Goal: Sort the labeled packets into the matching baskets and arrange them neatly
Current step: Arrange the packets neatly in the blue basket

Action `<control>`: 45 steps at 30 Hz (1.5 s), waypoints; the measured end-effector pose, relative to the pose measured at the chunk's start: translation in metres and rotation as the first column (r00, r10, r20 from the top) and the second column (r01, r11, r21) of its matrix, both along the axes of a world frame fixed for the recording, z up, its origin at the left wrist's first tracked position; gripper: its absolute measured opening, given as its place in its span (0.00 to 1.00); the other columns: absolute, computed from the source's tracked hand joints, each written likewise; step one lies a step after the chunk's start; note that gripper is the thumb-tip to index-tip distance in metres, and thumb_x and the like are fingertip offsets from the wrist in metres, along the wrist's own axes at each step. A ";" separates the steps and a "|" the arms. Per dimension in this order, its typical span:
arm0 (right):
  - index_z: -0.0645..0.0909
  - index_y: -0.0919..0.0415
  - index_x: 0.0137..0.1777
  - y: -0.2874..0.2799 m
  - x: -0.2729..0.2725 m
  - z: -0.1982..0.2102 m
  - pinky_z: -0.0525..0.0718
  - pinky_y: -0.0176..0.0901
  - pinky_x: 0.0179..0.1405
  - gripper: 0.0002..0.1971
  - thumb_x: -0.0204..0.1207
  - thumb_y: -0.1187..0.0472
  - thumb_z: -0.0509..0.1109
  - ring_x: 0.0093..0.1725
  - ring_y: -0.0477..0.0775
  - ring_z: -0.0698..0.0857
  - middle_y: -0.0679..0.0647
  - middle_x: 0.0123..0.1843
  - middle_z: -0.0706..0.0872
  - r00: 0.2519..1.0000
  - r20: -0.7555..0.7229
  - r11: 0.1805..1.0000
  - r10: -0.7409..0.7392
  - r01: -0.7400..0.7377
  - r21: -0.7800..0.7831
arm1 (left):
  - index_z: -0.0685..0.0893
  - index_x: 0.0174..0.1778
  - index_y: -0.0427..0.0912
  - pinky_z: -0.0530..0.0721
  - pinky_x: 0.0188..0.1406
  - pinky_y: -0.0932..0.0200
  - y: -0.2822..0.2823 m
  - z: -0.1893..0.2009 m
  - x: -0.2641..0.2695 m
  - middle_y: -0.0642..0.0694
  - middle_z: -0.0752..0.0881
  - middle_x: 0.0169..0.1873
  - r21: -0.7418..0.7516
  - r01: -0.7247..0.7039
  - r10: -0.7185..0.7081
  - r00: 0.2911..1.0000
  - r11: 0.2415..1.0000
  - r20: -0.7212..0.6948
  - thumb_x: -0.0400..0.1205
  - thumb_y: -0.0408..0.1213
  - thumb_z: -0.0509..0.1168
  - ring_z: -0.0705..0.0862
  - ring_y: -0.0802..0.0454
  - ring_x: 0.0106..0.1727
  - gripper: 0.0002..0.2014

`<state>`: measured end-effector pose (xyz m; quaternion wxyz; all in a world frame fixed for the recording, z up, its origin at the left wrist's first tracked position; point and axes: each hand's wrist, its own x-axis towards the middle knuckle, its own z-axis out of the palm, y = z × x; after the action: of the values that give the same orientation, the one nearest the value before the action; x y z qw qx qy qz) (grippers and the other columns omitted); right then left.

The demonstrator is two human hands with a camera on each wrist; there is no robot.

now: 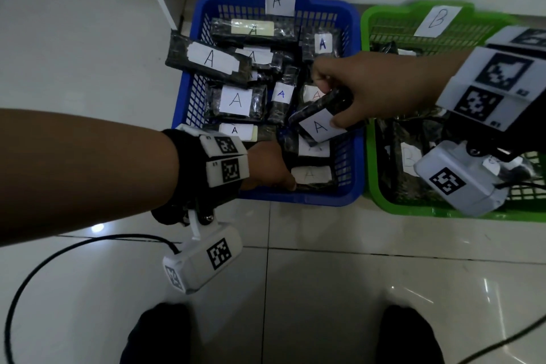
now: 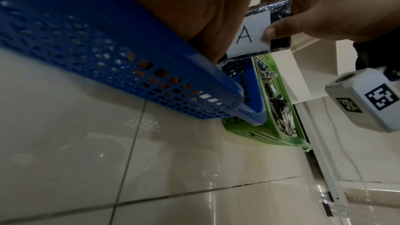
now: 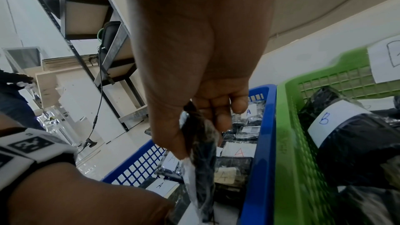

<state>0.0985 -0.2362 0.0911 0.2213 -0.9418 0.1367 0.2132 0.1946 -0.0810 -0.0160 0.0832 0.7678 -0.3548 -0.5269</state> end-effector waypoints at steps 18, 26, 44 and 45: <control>0.66 0.49 0.57 0.006 -0.001 -0.009 0.73 0.46 0.26 0.20 0.72 0.58 0.74 0.27 0.54 0.76 0.55 0.32 0.80 0.979 -0.200 0.998 0.050 -0.055 -0.019 | 0.83 0.53 0.39 0.83 0.35 0.70 0.000 0.008 0.014 0.47 0.84 0.45 -0.061 0.068 -0.073 0.993 0.996 -0.088 0.79 0.39 0.70 0.82 0.57 0.38 0.10; 0.67 0.49 0.58 0.004 0.000 -0.008 0.73 0.45 0.27 0.21 0.72 0.57 0.74 0.27 0.53 0.75 0.55 0.32 0.81 0.973 -0.227 0.997 0.042 -0.057 -0.060 | 0.83 0.52 0.28 0.76 0.27 0.68 0.005 0.003 0.009 0.39 0.84 0.42 -0.101 0.296 -0.278 0.946 0.950 0.164 0.73 0.39 0.75 0.82 0.47 0.42 0.19; 0.78 0.50 0.58 -0.027 -0.002 0.040 0.73 0.38 0.33 0.12 0.75 0.57 0.70 0.38 0.48 0.79 0.46 0.47 0.81 0.939 0.000 0.933 -0.344 0.342 0.107 | 0.72 0.52 0.40 0.75 0.33 0.59 0.000 0.021 0.018 0.50 0.77 0.41 -0.213 0.372 -0.277 0.886 0.904 0.372 0.72 0.49 0.75 0.77 0.51 0.43 0.24; 0.78 0.53 0.59 -0.031 -0.001 0.044 0.72 0.36 0.31 0.12 0.76 0.58 0.69 0.36 0.46 0.78 0.46 0.45 0.80 0.908 0.108 0.913 -0.404 0.394 0.103 | 0.72 0.54 0.40 0.78 0.37 0.56 0.000 0.022 0.021 0.48 0.79 0.42 -0.237 0.360 -0.255 0.890 0.902 0.379 0.72 0.49 0.75 0.79 0.50 0.44 0.25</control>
<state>0.0977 -0.2675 0.1353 0.3056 -0.8961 0.3032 0.1084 0.2158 -0.0810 0.0064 0.0512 0.7582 -0.5581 -0.3334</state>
